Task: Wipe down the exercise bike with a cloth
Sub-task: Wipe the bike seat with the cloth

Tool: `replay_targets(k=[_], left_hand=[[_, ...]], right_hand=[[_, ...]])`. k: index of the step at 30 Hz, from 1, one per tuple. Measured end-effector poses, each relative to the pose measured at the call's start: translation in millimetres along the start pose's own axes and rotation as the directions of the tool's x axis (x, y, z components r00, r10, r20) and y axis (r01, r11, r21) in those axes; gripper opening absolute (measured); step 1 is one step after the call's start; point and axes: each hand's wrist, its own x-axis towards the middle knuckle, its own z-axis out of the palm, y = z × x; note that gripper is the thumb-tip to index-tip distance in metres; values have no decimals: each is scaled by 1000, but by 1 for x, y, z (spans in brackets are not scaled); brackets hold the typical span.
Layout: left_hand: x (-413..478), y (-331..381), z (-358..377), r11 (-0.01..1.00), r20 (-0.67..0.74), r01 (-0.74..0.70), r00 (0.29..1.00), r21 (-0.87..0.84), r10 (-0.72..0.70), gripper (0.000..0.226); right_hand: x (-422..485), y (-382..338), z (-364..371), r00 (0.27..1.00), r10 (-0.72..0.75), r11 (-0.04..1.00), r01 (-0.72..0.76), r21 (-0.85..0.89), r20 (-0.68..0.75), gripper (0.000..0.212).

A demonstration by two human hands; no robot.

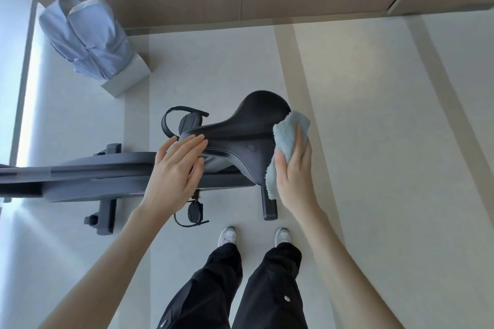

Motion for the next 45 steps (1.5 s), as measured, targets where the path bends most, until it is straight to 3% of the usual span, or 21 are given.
replay_targets(k=[5, 10, 15, 18, 22, 27, 32, 37, 45], left_hand=[[-11, -15, 0, 1000, -11, 26, 1000, -8, -26, 41], [-17, -18, 2, 999, -15, 40, 999, -35, -41, 41], [-21, -16, -2, 990, -68, 119, 990, -75, -125, 42], [-21, -14, -4, 977, -103, 201, 973, -78, -208, 44], [-21, -9, -4, 978, -70, 202, 976, -58, -206, 45], [-23, -2, 3, 981, 11, 193, 981, -21, -193, 45], [-24, -2, 4, 978, 20, 210, 978, -16, -210, 46], [-32, -2, 5, 960, -36, 280, 959, -21, -280, 43], [-57, 9, 4, 878, -166, 478, 865, -16, -473, 45]], right_hand=[[-35, -1, 27, 986, -162, 890, 129, -437, -39, 60], [8, -24, 30, 887, -393, 607, 449, -656, 243, 61], [56, -68, 55, 742, -455, 439, 668, -600, 493, 65], [67, -78, 60, 670, -466, 389, 741, -547, 577, 65], [57, -56, 36, 666, -485, 373, 744, -555, 567, 61], [35, -10, -13, 734, -457, 495, 679, -542, 502, 59], [29, 7, -32, 705, -473, 505, 709, -492, 529, 58], [58, -22, -7, 549, -538, 358, 836, -416, 640, 57], [91, -95, 68, 312, -564, 163, 950, -267, 764, 52]])
